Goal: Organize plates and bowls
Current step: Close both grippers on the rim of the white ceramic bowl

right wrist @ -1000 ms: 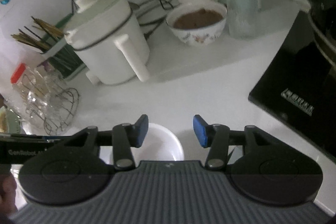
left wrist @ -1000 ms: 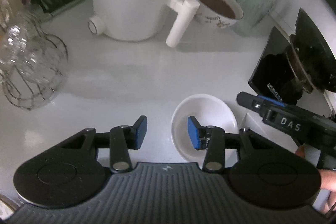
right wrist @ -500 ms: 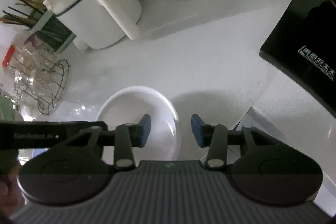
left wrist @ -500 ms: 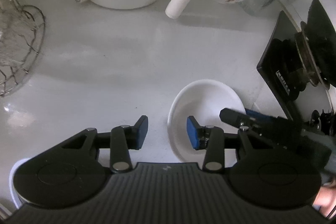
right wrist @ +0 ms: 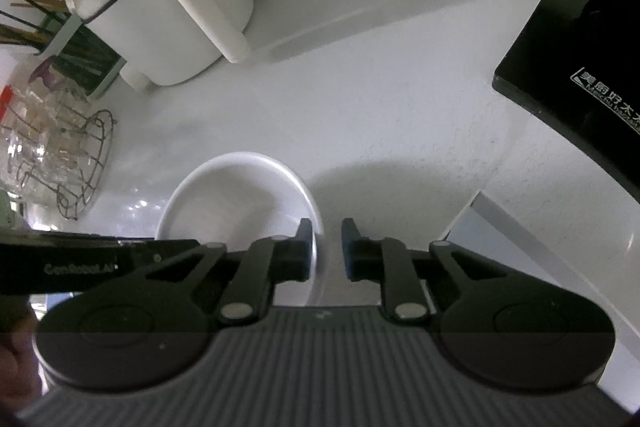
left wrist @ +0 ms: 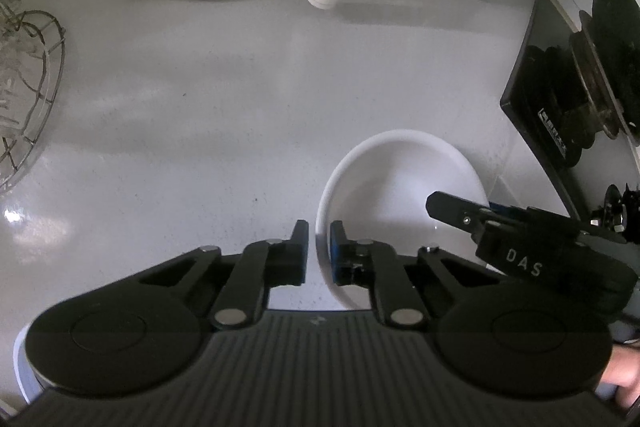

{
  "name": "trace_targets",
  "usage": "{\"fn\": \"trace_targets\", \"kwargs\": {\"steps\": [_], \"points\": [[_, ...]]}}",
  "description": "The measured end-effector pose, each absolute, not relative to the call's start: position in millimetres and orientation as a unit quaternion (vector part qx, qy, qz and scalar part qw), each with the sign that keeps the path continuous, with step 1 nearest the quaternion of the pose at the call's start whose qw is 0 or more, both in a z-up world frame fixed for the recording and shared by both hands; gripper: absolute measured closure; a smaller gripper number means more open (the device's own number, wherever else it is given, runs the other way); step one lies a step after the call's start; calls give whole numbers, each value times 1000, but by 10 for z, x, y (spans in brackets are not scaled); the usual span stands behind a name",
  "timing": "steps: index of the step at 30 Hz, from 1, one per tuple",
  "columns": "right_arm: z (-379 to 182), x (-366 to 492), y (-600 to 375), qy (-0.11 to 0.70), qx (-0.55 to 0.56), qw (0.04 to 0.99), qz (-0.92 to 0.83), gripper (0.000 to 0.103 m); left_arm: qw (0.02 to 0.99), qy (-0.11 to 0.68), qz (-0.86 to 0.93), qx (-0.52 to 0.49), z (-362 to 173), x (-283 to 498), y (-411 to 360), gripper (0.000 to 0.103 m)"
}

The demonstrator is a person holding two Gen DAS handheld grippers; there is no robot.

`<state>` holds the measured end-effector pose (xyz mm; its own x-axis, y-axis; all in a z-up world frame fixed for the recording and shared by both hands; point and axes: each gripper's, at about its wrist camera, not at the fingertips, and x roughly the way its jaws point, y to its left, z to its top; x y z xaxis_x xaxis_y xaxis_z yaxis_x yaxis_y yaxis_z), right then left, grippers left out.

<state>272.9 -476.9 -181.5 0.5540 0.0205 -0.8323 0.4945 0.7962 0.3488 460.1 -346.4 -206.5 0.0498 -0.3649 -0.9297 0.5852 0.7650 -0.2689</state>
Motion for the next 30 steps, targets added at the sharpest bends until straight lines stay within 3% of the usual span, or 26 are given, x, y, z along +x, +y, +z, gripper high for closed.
{"fn": "trace_targets", "kwargs": {"steps": [4,30], "points": [[-1828,2732,-4755,452,288,833,-135,94,717,604,-335,89,-2053,4604,-3470,95],[-1236,2619,-4696,434,264,854,-117,94,717,603,-347,26,-1421,4563,-3223,95]]}}
